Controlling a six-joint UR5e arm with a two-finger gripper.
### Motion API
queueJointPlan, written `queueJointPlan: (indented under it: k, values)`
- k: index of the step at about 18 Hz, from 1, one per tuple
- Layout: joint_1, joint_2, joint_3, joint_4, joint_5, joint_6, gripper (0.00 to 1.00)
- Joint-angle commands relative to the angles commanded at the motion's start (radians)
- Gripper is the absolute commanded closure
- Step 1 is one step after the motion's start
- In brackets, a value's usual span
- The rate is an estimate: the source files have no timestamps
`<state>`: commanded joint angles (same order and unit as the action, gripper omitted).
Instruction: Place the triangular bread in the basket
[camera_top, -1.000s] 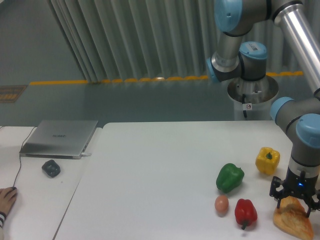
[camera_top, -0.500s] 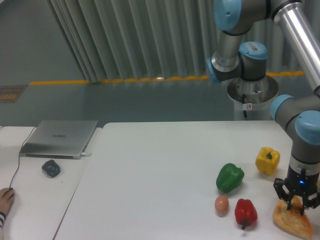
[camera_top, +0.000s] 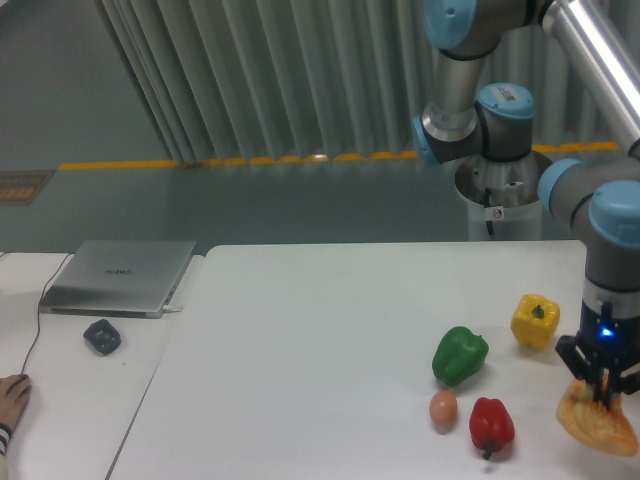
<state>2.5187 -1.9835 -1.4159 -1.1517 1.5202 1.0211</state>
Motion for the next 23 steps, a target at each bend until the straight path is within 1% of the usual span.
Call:
queueJointPlan:
  k: [4,7,9,12,15,17,19,20,21,22,23]
  values:
    - [0.063,0.038,-0.002,-0.12,-0.002,0.273,0.92]
    - [0.123,0.055,-0.005,-0.184,-0.002,0.459,0.92]
    - [0.161,0.068,-0.005,-0.22,-0.002,0.563,0.92]
    - [0.218,0.08,-0.006,-0.25,0.0,0.733,0.92]
    - [0.264,0.081,-0.009,-0.252,0.017,0.942,0.92]
    - [0.279,0.078,-0.009,-0.246,0.049,1.036,0.91]
    - [0.296,0.069,-0.008,-0.237,0.055,1.077,0.85]
    - [0.311,0.065,-0.008,-0.235,0.054,1.096,0.8]
    - [0.319,0.06,-0.008,-0.23,0.054,1.117,0.78]
    - [0.321,0.054,-0.009,-0.215,0.054,1.132,0.73]
    - [0.324,0.052,-0.015,-0.201,0.055,1.145,0.64]
